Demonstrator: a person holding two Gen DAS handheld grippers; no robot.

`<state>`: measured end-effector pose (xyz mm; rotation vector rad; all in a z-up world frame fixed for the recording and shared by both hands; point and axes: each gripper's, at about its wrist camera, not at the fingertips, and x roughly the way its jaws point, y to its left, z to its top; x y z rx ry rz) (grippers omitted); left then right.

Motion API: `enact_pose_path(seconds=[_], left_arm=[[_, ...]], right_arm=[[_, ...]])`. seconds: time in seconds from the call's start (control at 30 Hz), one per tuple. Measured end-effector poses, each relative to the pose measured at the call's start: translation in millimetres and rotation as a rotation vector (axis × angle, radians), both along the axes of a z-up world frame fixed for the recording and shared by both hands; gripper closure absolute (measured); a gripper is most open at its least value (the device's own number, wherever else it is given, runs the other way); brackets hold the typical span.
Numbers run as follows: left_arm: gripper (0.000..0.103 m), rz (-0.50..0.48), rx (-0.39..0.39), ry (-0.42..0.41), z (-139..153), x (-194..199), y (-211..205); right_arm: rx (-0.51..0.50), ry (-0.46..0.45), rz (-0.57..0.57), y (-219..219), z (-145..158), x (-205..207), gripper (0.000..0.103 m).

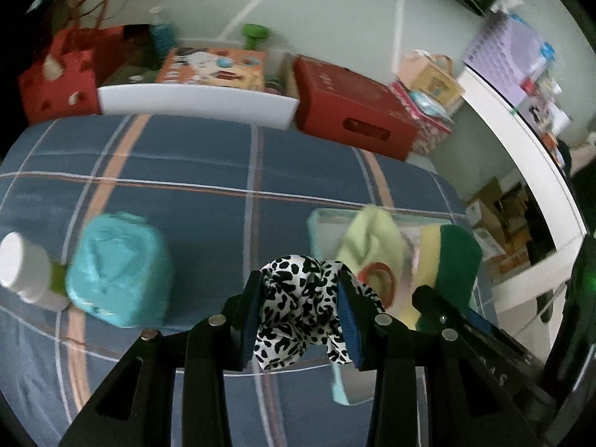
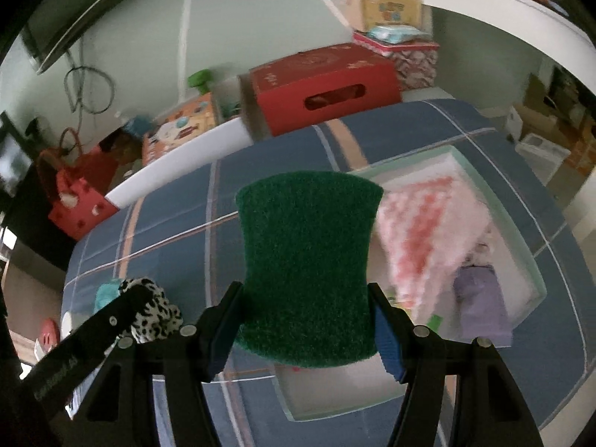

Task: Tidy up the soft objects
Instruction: 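Lift the scrunchie and sponge and carry both over the tray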

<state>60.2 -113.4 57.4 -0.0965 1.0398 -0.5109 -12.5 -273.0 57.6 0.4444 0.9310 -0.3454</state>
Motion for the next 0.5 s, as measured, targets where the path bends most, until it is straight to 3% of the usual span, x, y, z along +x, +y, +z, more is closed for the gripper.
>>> enact_pose_path(seconds=[0.2,0.5], left_arm=[[0.063,-0.112,-0.014,0.038,-22.1,-8.6,-42.5],[0.063,-0.226,0.012,0.067,-48.2,-21.5,-84.3]], right_arm=[[0.052,0.051,-0.112,-48.3,-26.1,-11.6,0.035],[0.066,0.111,-0.191,-81.1,-48.2,-20.4,0.035]])
